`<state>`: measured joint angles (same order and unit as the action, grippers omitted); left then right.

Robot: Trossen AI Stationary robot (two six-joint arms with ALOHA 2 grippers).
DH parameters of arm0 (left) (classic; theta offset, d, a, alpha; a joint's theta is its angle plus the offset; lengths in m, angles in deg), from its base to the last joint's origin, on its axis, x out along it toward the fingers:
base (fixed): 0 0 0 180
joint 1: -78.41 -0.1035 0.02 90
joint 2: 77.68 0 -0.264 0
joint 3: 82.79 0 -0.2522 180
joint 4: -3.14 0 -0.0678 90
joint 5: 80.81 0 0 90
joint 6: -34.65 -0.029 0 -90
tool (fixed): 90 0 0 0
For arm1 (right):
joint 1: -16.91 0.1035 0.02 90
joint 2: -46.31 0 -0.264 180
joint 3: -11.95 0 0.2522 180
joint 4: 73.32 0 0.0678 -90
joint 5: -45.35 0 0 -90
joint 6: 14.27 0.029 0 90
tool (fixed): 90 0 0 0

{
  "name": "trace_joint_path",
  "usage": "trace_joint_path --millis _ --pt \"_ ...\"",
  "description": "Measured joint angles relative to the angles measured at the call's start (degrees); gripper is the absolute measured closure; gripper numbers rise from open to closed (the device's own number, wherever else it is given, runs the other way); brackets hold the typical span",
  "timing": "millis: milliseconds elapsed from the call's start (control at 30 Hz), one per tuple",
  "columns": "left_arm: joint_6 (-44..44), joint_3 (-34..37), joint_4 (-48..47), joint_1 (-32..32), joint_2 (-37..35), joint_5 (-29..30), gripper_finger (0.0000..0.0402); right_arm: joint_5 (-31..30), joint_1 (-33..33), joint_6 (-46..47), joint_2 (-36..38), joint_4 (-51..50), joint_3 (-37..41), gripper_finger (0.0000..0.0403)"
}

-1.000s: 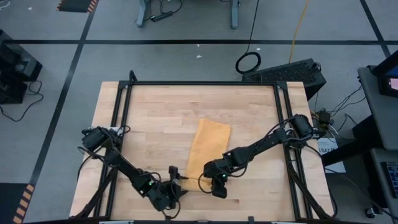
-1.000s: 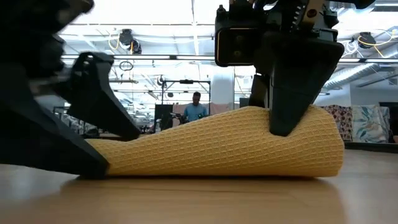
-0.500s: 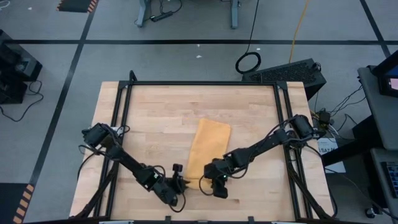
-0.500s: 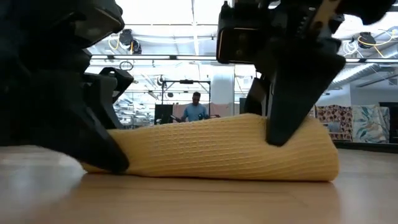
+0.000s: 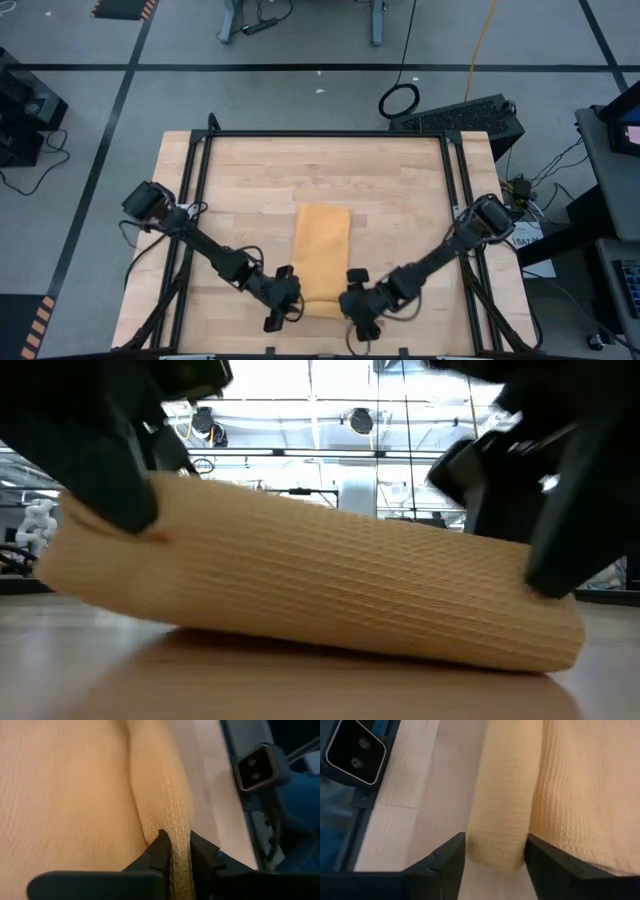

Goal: Roll towel
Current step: Roll the yellow towel

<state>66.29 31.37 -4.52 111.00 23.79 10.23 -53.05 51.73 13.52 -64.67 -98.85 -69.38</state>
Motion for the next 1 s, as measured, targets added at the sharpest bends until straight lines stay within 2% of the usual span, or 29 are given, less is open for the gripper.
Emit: trace_joint_path --millis 167,300,400,533,700,867,1000 --pt "3.0 0.0 -2.1 -1.2 0.9 -1.0 0.0358 -15.4 6.9 -1.3 0.0 0.5 0.0 0.0187" --pt "5.0 0.0 -2.6 -1.5 2.2 -1.4 0.0359 -27.6 12.0 -2.0 0.0 0.9 0.0 0.0179" --pt "5.6 0.0 -2.3 -1.5 2.4 -1.5 0.0359 -34.1 14.2 -2.4 -0.8 3.1 0.0 0.0179" --pt "5.6 0.0 -2.3 -1.5 2.4 -1.5 0.0359 -36.1 14.7 -6.4 -4.4 12.2 0.0 0.0178" --pt "7.1 0.2 -3.0 -2.2 2.4 -1.6 0.0359 -37.7 13.8 -17.1 -10.7 23.8 0.0 0.0178" --pt "9.5 1.9 -2.7 -3.0 2.4 -1.9 0.0359 -38.1 12.9 -17.7 -12.5 25.3 0.1 0.0176" --pt "10.0 2.8 -1.5 -3.0 2.4 -1.9 0.0359 -38.7 12.5 -17.9 -12.5 25.3 0.1 0.0151"
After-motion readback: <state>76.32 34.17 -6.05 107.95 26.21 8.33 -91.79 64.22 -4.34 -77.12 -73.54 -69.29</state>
